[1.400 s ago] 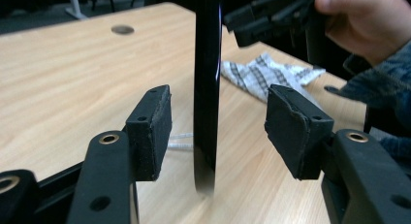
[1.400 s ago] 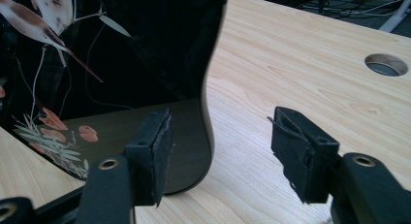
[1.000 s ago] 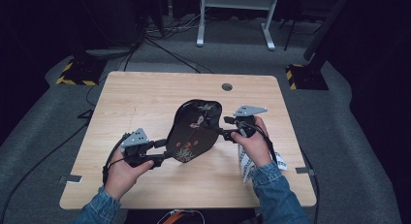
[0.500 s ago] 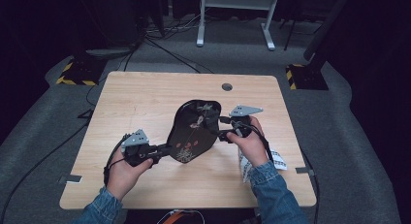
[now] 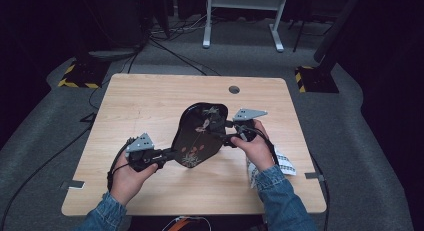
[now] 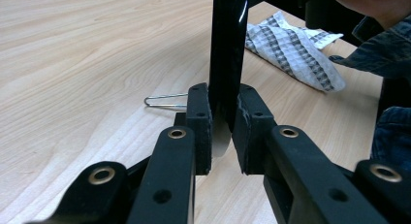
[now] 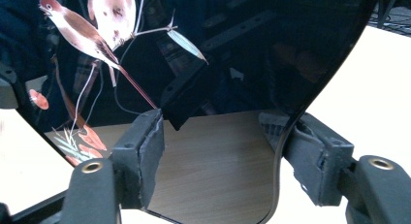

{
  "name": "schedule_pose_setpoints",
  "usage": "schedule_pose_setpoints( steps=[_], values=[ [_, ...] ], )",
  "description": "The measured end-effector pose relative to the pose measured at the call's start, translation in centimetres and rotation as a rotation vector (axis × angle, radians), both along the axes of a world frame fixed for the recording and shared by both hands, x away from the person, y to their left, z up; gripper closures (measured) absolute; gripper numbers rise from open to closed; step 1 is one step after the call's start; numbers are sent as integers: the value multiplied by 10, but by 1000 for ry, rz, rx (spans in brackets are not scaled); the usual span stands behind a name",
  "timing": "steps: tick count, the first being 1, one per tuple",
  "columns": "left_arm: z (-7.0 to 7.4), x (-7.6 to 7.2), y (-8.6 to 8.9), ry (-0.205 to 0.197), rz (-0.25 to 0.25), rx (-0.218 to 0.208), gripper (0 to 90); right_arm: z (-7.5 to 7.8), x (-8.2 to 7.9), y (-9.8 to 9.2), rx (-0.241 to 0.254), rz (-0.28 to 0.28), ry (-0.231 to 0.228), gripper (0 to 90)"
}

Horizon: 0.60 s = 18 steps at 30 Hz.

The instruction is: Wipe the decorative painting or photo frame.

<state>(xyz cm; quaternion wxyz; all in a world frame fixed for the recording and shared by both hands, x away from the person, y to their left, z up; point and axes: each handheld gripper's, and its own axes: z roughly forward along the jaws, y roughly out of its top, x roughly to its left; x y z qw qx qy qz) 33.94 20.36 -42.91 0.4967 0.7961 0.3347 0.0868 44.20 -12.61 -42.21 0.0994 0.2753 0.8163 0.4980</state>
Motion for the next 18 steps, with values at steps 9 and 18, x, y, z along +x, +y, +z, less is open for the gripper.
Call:
schedule_pose_setpoints(
  steps=[9, 18],
  values=[
    [2, 4, 2, -9, -15, 20, 786, 2, -2, 1, -17, -7, -10, 377],
    [8, 11, 7, -15, -15, 6, 775, 9, -9, 0, -15, -38, -34, 425]
  ],
)
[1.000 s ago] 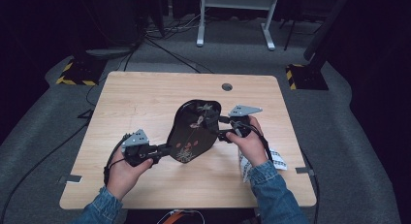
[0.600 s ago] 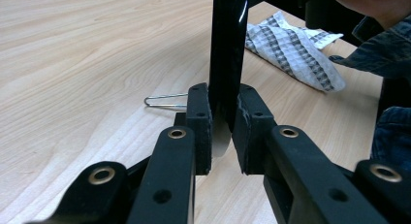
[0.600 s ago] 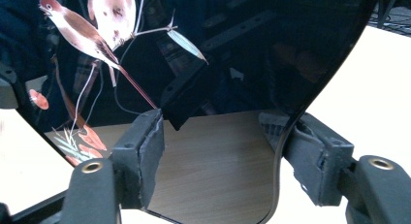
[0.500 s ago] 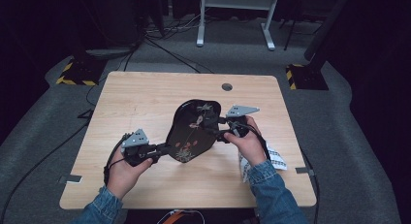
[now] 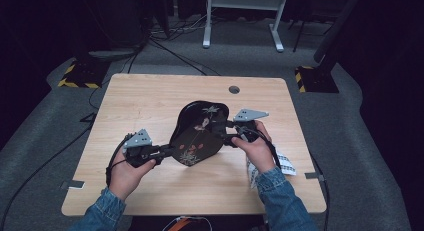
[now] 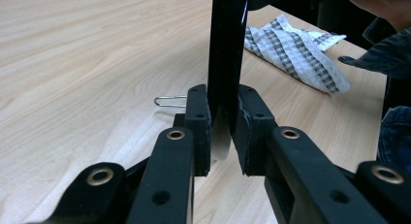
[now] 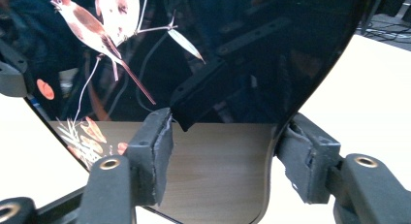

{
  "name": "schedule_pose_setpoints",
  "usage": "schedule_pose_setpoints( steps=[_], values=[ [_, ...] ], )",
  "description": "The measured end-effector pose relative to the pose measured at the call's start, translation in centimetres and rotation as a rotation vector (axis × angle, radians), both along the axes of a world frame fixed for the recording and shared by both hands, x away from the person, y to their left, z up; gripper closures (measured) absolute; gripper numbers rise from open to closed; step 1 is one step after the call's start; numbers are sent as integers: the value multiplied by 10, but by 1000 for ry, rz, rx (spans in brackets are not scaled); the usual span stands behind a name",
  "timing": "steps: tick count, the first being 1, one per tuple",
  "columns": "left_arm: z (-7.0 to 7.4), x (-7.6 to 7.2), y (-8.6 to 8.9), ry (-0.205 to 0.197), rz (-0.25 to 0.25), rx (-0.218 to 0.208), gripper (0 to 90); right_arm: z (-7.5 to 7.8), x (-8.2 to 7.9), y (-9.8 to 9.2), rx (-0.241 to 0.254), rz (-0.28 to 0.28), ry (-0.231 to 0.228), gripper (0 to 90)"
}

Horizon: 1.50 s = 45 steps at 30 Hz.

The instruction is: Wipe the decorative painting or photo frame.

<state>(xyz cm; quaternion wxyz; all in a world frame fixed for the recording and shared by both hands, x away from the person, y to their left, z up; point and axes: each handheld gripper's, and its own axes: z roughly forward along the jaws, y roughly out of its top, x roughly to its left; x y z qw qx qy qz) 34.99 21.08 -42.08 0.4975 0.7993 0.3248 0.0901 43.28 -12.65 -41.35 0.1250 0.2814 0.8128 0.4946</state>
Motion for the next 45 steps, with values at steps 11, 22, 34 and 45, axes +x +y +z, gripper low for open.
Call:
schedule_pose_setpoints(
  steps=[11, 22, 34, 45],
  values=[
    [6, 13, 2, -30, -14, -1, 749, 7, -14, -8, 10, -55, -37, 509],
    [3, 30, -2, -27, -24, 12, 713, 8, -27, -19, 1, -100, -55, 581],
    [2, 47, -2, -46, -36, 11, 674, 6, -40, -21, -13, -123, -58, 605],
    [-4, 67, 0, -79, -81, 14, 640, 0, -51, -19, -51, -141, -74, 634]
  ],
)
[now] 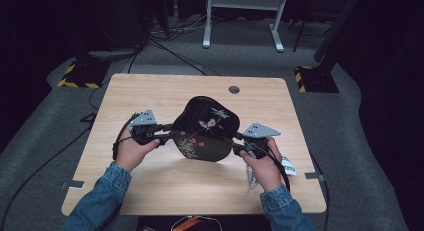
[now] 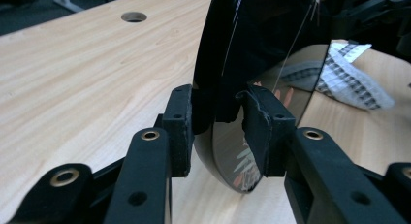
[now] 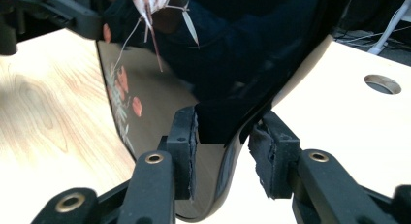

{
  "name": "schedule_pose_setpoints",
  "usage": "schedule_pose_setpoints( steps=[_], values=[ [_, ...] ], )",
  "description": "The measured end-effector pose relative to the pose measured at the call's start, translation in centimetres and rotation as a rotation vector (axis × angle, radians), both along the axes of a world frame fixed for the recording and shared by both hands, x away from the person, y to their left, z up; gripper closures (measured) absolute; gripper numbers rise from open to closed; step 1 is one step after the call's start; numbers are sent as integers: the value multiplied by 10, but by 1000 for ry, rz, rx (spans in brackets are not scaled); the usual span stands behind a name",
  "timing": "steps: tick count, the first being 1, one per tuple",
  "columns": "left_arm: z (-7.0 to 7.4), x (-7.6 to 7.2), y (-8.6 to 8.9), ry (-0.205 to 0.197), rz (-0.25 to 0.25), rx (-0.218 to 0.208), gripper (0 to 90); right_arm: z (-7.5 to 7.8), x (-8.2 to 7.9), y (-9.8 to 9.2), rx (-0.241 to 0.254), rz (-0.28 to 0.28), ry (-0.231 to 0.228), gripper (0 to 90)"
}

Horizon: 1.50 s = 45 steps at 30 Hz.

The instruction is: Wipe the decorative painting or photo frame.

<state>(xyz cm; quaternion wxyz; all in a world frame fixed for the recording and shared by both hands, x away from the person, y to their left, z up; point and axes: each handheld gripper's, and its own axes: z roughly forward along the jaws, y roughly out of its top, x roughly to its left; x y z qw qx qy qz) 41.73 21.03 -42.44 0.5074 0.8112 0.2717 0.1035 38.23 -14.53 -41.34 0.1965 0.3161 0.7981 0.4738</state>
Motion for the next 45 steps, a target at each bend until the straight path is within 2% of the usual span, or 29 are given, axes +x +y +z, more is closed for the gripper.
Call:
schedule_pose_setpoints(
  steps=[6, 9, 15, 17, 27, 31, 38, 40, 43, 45],
  values=[
    [-7, 8, 2, -12, -17, 11, 626, -3, -2, 1, -13, -3, -2, 656],
    [-8, 10, 3, -1, -17, -4, 617, -3, -4, 4, -18, 4, -12, 666],
    [-12, 15, 9, -17, -16, -27, 598, -4, -6, 8, -18, 19, -14, 677],
    [-13, 16, 9, -4, -15, -53, 594, -4, -7, 9, -19, 27, -17, 677],
    [-15, 17, 11, -3, -2, -76, 580, -3, -8, 10, -18, 36, -23, 677],
    [-14, 15, 11, 7, 8, -114, 504, -1, -9, 10, -5, 47, -18, 636],
    [-9, 9, 15, 1, 14, -128, 445, 5, -10, 7, 33, 44, -24, 469],
    [-6, 5, 18, -5, 22, -122, 434, 10, -11, 0, 54, 39, -21, 423],
    [-2, -1, 24, -10, 37, -124, 432, 14, -12, -10, 80, 27, -27, 416],
    [1, -5, 28, -25, 46, -101, 436, 17, -13, -17, 81, 6, -36, 418]
  ],
)
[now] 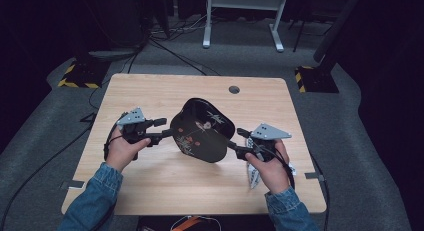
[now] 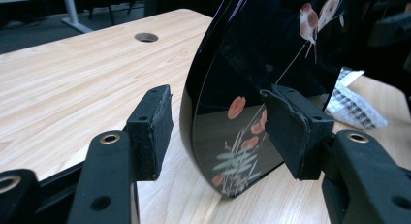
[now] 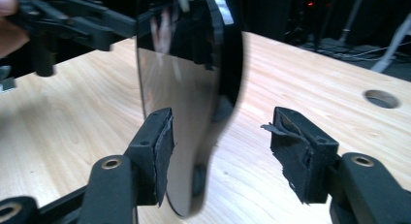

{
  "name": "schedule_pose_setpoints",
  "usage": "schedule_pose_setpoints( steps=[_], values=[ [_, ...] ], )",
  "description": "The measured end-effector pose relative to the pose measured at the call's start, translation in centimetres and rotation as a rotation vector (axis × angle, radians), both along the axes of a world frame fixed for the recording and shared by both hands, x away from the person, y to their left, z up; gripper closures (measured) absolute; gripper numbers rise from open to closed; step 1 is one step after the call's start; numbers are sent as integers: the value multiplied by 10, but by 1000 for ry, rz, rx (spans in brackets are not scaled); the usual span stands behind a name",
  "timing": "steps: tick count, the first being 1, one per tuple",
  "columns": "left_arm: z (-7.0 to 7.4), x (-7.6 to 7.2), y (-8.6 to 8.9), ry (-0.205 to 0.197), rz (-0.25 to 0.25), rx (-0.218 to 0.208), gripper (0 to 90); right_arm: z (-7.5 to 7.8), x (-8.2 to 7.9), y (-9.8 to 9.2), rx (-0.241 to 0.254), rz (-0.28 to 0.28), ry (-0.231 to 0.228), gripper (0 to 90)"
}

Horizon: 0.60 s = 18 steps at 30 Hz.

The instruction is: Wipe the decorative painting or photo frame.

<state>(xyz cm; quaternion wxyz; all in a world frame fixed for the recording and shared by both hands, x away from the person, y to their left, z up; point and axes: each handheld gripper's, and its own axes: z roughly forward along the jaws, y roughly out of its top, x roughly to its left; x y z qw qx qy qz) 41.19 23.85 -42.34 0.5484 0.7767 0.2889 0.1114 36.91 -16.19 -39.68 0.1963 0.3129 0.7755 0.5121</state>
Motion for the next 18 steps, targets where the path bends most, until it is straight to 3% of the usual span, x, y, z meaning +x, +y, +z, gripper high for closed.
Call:
schedule_pose_setpoints(
  steps=[4, 5, 7, 11, 18],
  values=[
    [2, -5, 7, 2, 26, 1, 436, 0, -1, -10, 1, -34, 8, 424],
    [3, -7, 10, 5, 40, 6, 436, -3, 2, -18, -14, -76, 27, 436],
    [3, -8, 12, 6, 44, 11, 436, -5, 3, -21, -24, -95, 38, 437],
    [3, -12, 16, 16, 61, 18, 435, -24, 17, -40, -99, -212, 135, 455],
    [3, -15, 16, 10, 59, 46, 433, -51, 35, -52, -155, -275, 223, 492]
  ],
)
